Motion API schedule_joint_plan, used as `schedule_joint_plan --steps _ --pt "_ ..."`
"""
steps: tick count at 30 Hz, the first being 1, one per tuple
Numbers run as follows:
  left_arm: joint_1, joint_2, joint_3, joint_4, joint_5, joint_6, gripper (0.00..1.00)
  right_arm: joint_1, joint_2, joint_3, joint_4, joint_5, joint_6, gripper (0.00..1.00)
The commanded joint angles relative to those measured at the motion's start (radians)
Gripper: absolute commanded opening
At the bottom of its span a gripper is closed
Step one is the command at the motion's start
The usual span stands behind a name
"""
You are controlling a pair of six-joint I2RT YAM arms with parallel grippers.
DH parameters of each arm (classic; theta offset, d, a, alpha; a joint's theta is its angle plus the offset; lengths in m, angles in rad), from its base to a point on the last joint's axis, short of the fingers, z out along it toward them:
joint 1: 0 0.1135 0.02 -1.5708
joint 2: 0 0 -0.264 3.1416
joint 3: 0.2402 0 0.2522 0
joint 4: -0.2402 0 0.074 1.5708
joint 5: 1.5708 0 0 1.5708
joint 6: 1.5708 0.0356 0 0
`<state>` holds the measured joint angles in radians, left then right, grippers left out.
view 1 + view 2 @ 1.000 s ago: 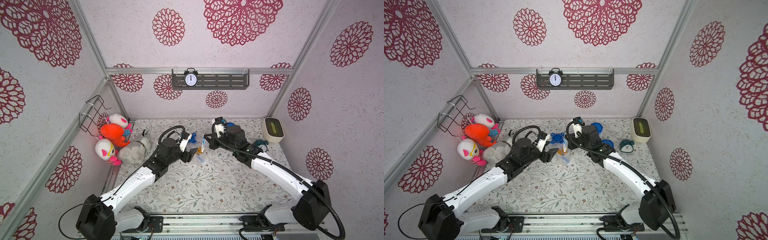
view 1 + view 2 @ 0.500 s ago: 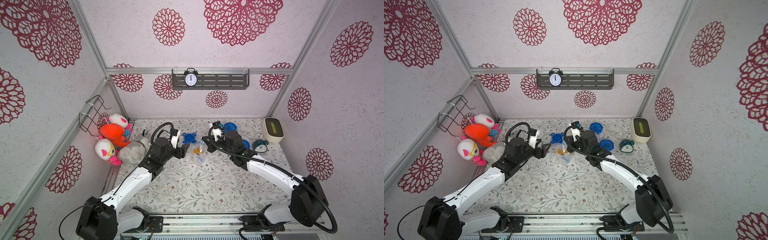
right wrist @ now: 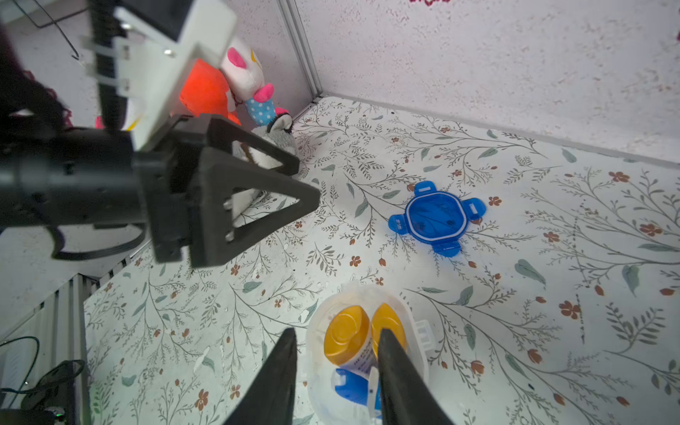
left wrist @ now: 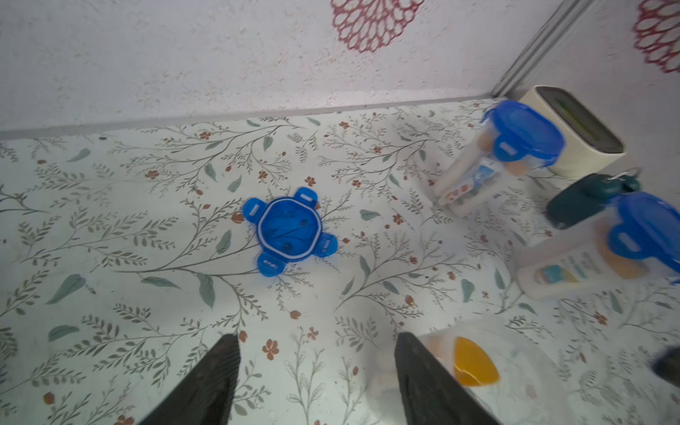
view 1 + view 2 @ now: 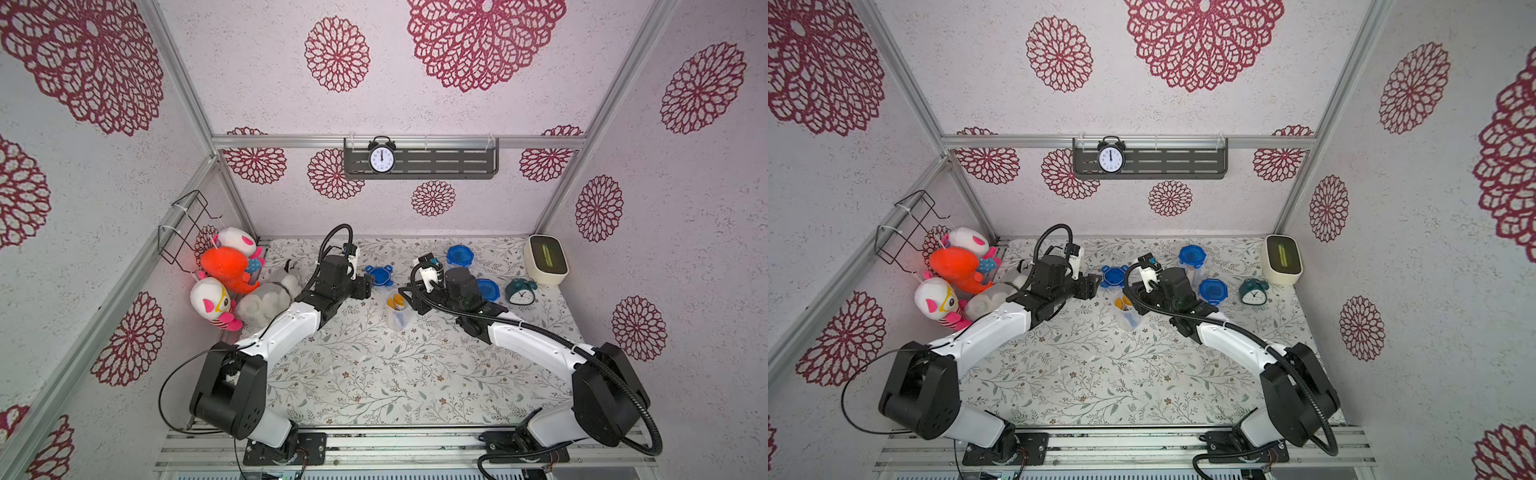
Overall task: Pack away toiletry kits
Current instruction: Place the toiletry item into the container, then pick up the lid from the center of the board.
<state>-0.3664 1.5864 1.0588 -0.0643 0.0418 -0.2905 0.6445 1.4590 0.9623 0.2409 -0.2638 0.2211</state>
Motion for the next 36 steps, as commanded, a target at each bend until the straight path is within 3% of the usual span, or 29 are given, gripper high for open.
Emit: schedule_joint_plan --steps 1,4,7,11,15,25,36 --pt "0.049 0.106 0.094 -0.131 0.015 -0.078 0.67 -0.006 -0.051 0.029 0.006 0.04 0.004 0.4" --pt "0.065 0.21 0.195 -0.235 0.038 -0.137 0.61 -0.038 -0.044 0.095 -0.115 0.121 0.055 0.38" --pt "0.095 0.304 0.271 -0.299 0.133 -0.259 0.59 -0.079 -0.023 0.146 -0.187 0.124 0.112 0.37" --pt "0.123 0.368 0.306 -0.267 0.262 -0.39 0.48 -0.104 -0.004 0.164 -0.207 0.13 0.151 0.37" --pt "0.132 0.479 0.357 -0.264 0.331 -0.451 0.46 -0.119 0.026 0.184 -0.221 0.11 0.181 0.37" --pt "0.14 0.609 0.409 -0.173 0.34 -0.522 0.48 -0.162 0.092 0.217 -0.241 0.027 0.241 0.37" --pt "0.153 0.708 0.459 -0.131 0.384 -0.588 0.37 -0.219 0.237 0.28 -0.241 -0.025 0.296 0.33"
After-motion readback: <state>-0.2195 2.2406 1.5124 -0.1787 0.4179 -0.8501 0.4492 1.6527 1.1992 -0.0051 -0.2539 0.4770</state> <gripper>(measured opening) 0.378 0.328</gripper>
